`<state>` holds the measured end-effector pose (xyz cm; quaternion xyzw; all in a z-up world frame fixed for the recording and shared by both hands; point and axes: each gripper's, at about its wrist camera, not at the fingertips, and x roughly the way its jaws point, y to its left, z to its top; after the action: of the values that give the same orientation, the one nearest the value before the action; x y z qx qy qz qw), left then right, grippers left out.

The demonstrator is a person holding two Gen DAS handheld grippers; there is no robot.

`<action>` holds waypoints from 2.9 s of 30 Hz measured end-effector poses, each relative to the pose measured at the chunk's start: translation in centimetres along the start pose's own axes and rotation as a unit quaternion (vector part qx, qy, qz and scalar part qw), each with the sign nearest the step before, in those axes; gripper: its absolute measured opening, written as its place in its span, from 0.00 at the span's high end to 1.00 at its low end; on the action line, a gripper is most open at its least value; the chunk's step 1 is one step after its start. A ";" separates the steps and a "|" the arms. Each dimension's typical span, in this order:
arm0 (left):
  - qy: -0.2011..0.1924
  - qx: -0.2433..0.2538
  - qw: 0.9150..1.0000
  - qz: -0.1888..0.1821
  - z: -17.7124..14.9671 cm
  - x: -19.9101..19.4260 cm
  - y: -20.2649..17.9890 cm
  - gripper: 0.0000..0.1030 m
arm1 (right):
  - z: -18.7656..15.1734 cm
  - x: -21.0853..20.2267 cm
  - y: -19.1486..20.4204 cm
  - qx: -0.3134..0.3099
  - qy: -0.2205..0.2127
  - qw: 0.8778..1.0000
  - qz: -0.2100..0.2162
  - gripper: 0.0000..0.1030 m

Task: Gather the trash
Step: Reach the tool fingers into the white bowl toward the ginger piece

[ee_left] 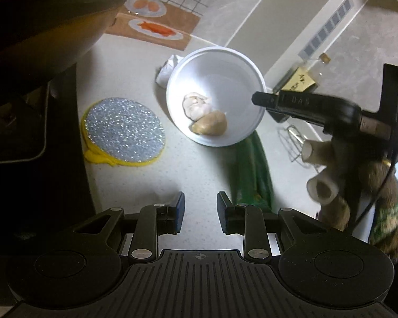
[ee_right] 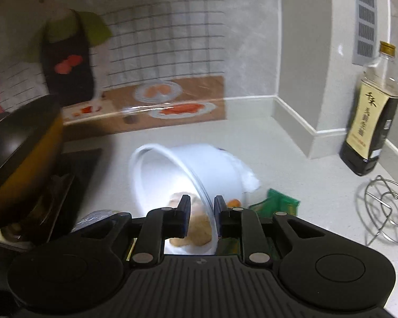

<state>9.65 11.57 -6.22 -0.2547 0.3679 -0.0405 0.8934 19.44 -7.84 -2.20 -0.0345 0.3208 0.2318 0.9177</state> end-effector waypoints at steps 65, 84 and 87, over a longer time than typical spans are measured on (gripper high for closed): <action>0.000 0.102 0.993 0.057 3.2 5.3 -4.4 0.92 | -6.6 -7.1 -4.7 0.104 0.013 0.994 -0.009 0.51; -0.035 0.043 0.998 0.005 -0.2 -2.3 0.4 0.90 | 1.2 7.5 3.1 0.013 0.081 0.990 -0.114 0.61; -0.035 0.031 0.999 0.009 -0.2 -2.2 1.1 0.90 | 1.9 6.8 3.0 0.021 0.102 0.990 -0.092 0.61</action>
<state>7.78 13.01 -5.47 -0.2243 0.3374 -0.0346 0.9136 23.88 -2.04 -4.50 -0.0679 0.4133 0.1351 0.8980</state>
